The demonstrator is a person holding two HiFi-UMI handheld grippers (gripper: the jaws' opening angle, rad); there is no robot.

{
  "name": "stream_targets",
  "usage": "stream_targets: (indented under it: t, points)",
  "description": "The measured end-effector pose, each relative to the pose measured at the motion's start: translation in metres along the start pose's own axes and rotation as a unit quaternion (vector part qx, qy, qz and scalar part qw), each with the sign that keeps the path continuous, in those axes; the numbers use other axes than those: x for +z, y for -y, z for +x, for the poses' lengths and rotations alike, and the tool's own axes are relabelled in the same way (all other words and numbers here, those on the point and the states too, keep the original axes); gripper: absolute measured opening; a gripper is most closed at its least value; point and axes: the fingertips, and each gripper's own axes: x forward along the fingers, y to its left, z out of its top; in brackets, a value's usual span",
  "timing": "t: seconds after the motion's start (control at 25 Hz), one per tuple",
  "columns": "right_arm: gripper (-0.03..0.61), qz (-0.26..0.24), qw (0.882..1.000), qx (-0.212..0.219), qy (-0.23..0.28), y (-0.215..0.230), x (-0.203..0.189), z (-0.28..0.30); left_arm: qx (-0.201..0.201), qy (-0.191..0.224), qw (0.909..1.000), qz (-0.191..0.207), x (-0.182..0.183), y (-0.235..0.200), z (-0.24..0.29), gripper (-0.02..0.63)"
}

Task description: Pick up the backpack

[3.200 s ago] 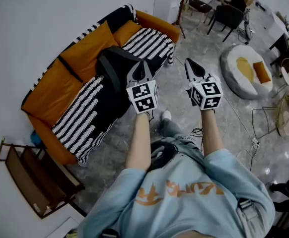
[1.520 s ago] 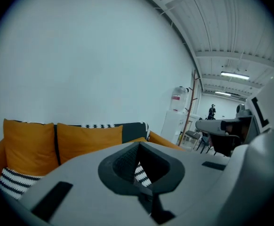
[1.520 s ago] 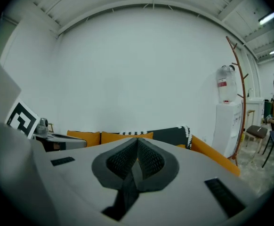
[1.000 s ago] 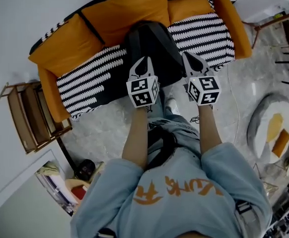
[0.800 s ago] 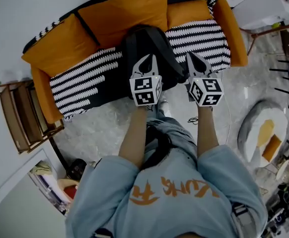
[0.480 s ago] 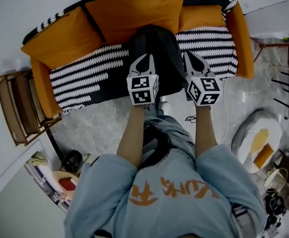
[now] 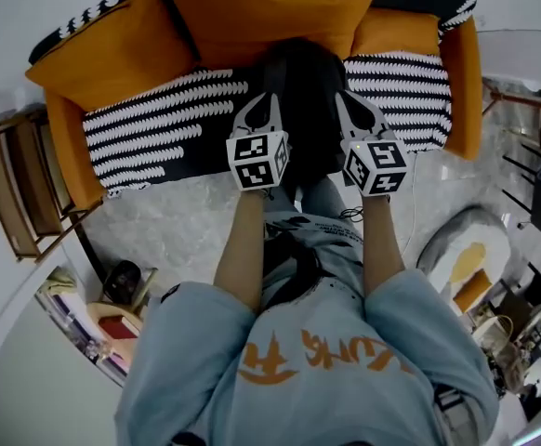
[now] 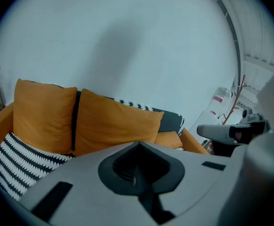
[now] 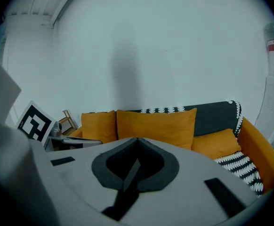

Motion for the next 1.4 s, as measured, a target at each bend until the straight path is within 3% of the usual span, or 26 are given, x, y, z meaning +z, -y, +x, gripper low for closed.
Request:
stream_targets:
  t: [0.44,0.72,0.96,1.04,1.32,1.36,1.4]
  points:
    - [-0.002,0.007,0.999,0.015,-0.029,0.041,-0.013,0.050,0.032,-0.036,0.9988,0.007,-0.018,-0.020,0.043,0.015]
    - [-0.002,0.026,0.996,0.070,-0.050,0.053,-0.038,0.066,0.041,-0.058,0.9975,-0.003,-0.034,-0.030,0.065,0.015]
    - [-0.002,0.010,0.993,0.072,-0.088,0.070,-0.065,0.094,0.071,-0.090,0.9915,0.061,-0.048,-0.053,0.091,0.015]
    - [-0.002,-0.009,0.992,0.069,-0.105,0.078,-0.074,0.103,0.069,-0.103,0.9901,0.066,-0.053,-0.058,0.103,0.015]
    - [0.002,0.006,0.989,0.056,-0.140,0.103,-0.098,0.131,0.054,-0.117,0.9913,0.028,-0.063,-0.082,0.130,0.017]
    - [0.018,0.017,0.988,0.061,-0.143,0.106,-0.100,0.134,0.051,-0.119,0.9913,0.022,-0.065,-0.083,0.134,0.029]
    - [0.080,0.026,0.987,0.068,-0.145,0.108,-0.101,0.139,0.047,-0.123,0.9912,0.015,-0.067,-0.084,0.138,0.074]
